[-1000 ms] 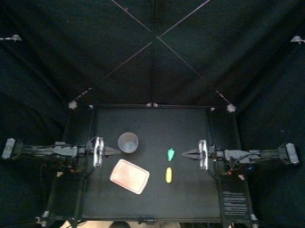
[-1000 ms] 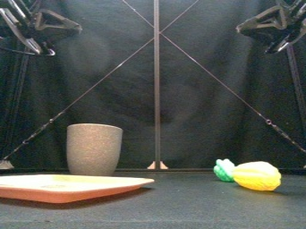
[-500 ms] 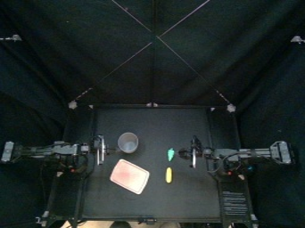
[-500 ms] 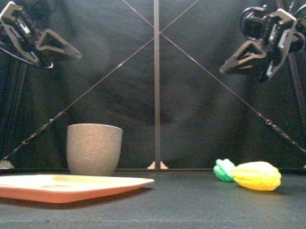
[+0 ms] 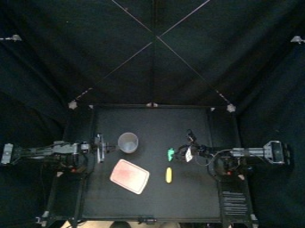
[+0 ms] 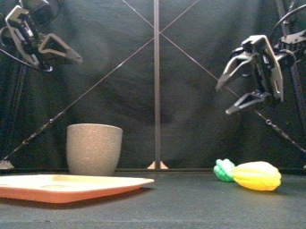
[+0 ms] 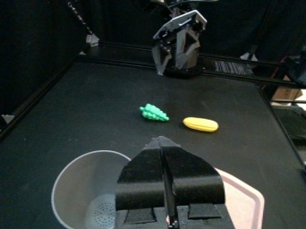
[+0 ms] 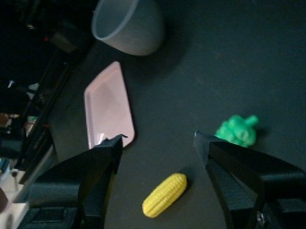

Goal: Pick the green grapes then place it on the pink plate
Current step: Pick the green grapes

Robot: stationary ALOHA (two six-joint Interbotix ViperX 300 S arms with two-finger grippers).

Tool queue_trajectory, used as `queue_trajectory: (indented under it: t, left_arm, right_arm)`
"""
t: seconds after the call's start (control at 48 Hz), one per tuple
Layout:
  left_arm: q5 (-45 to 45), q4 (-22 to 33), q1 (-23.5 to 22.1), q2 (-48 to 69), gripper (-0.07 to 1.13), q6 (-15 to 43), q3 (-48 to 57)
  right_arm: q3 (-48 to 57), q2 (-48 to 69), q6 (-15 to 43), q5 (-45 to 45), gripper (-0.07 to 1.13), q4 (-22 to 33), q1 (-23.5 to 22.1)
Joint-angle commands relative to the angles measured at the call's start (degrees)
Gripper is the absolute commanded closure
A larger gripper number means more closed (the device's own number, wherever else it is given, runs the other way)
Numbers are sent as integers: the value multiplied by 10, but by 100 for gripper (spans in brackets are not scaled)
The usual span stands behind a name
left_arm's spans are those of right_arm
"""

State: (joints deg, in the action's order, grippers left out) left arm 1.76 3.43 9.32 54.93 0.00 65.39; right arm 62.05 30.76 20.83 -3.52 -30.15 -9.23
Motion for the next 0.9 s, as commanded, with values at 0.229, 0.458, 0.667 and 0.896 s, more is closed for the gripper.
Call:
queue_trajectory:
  t: [0.229,0.458,0.667,0.896]
  left_arm:
    - [-2,36,38,-3,88,-1,-2]
    - [-2,57,46,-2,88,-1,-1]
    - [-3,57,48,-3,88,1,0]
    - [-3,57,49,-3,88,0,0]
  right_arm:
    - [-25,-99,69,41,10,-24,-44]
    - [-56,-159,69,46,10,-36,-63]
    - [-64,-188,70,67,10,-36,-76]
    - [-75,-224,69,67,10,-35,-80]
